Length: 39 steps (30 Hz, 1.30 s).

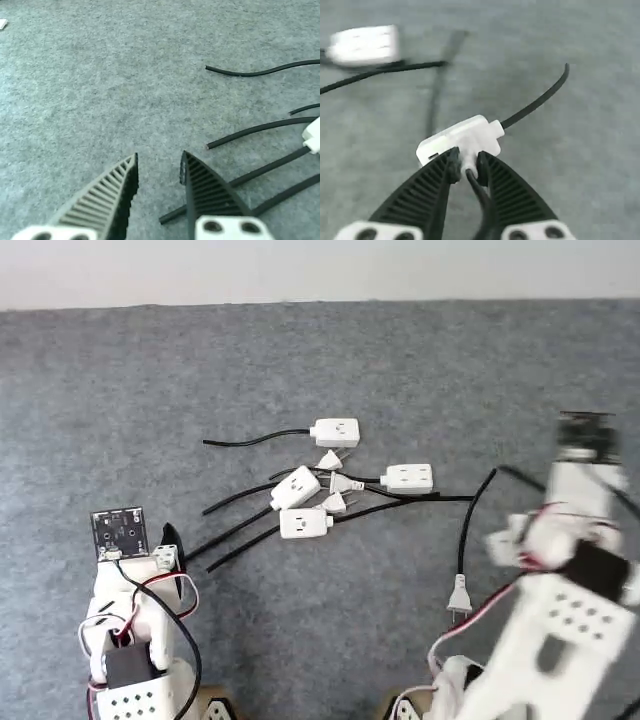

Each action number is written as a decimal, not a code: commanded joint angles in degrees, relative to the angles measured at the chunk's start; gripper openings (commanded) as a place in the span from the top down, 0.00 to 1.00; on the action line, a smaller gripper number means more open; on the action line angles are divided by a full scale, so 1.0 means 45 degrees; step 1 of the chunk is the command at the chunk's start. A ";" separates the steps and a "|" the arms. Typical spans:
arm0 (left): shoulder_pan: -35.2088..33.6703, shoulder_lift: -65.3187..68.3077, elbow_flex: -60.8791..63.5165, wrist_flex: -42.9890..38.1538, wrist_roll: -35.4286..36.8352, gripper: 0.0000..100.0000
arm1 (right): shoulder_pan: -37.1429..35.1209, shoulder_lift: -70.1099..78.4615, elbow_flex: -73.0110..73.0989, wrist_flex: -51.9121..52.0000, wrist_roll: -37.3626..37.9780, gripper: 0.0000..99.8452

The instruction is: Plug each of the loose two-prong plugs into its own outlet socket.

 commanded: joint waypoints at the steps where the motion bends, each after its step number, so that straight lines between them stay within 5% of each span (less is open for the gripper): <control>1: 0.0020 -0.0078 -0.0107 0.0039 0.0020 0.86 | 0.2256 0.1748 -0.2188 -0.0283 0.0176 0.99; 9: 0.0000 -0.0078 -0.0107 0.0039 0.0020 0.86 | 0.5265 0.7668 -0.5822 -0.2315 0.0176 0.99; 20: 0.0059 -0.0078 -0.0283 0.0547 -0.0098 0.86 | 0.6847 1.3392 -0.9651 -0.2882 0.1582 0.98; 29: 0.0078 -0.0078 -0.0557 0.1231 0.0000 0.78 | 0.6398 1.4584 -0.9709 -0.1983 0.2872 0.79; 39: 0.1055 -0.0059 -0.0850 0.2168 0.0176 0.78 | 0.3155 1.1380 -0.9319 0.1299 0.1211 0.90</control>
